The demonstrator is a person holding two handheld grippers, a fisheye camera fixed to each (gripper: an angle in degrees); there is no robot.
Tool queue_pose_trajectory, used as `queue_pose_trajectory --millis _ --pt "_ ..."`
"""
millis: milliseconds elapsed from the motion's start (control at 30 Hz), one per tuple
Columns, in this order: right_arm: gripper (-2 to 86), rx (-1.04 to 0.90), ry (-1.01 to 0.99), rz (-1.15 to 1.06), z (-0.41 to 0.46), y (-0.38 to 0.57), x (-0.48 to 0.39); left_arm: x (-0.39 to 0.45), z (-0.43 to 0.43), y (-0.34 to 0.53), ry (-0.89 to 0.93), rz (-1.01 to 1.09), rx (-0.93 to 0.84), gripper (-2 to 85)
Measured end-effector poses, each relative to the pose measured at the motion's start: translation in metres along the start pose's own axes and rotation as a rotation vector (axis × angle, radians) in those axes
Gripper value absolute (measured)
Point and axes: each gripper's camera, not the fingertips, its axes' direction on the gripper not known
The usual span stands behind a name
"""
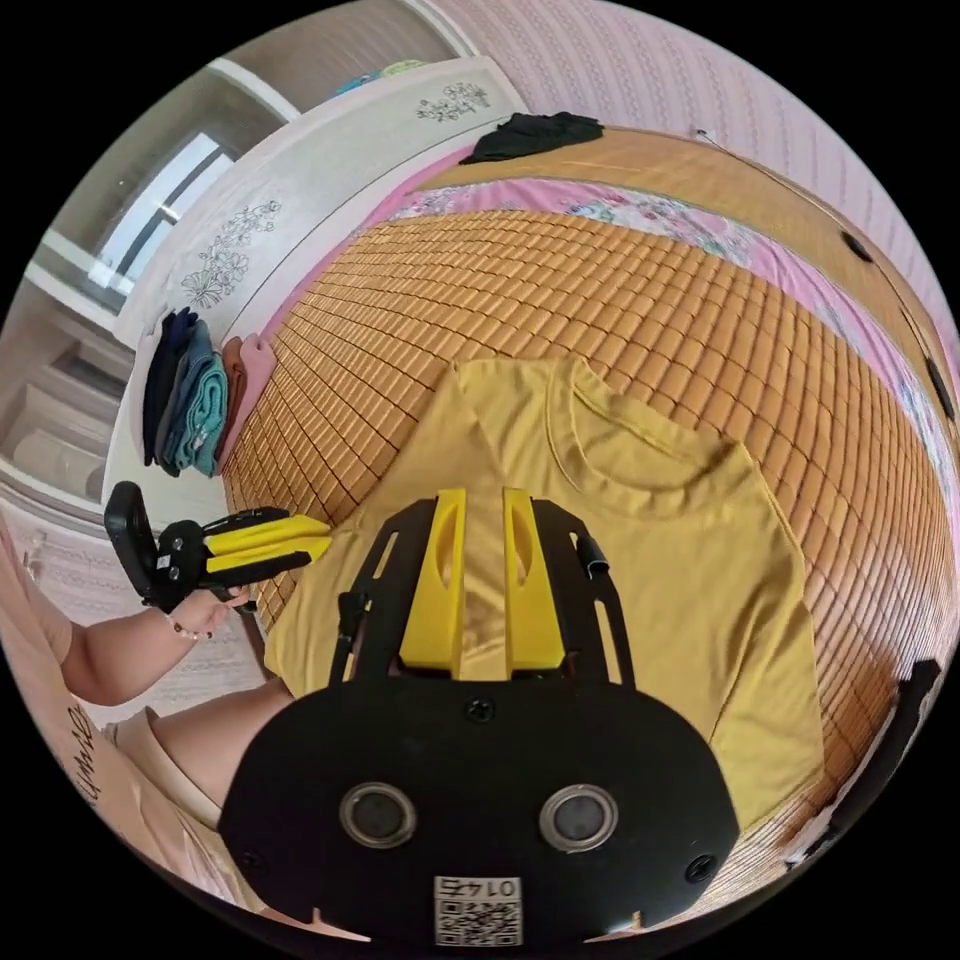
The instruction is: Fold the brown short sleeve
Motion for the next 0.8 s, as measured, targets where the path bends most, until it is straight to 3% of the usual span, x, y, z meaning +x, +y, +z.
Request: queue_pose_trajectory --millis 200,300,500,633,800 --pt "6.5 -0.053 0.015 -0.143 0.061 -0.083 -0.033 0.007 0.033 -0.033 0.000 -0.051 -0.055 5.2" --pt "0.4 -0.156 0.083 -0.149 0.082 -0.095 -0.034 0.011 0.043 -0.045 0.049 -0.078 -0.051 3.2" --pt "0.8 -0.140 0.096 -0.166 0.065 -0.094 -0.027 0.017 0.049 -0.068 0.058 -0.138 -0.062 3.5" --pt "7.0 -0.075 0.057 -0.156 0.026 -0.077 -0.014 0.021 0.043 -0.082 0.036 -0.168 -0.077 5.1" --pt "6.2 0.040 0.145 -0.023 -0.058 0.020 0.027 0.040 0.025 -0.106 0.033 -0.124 -0.071 5.1"
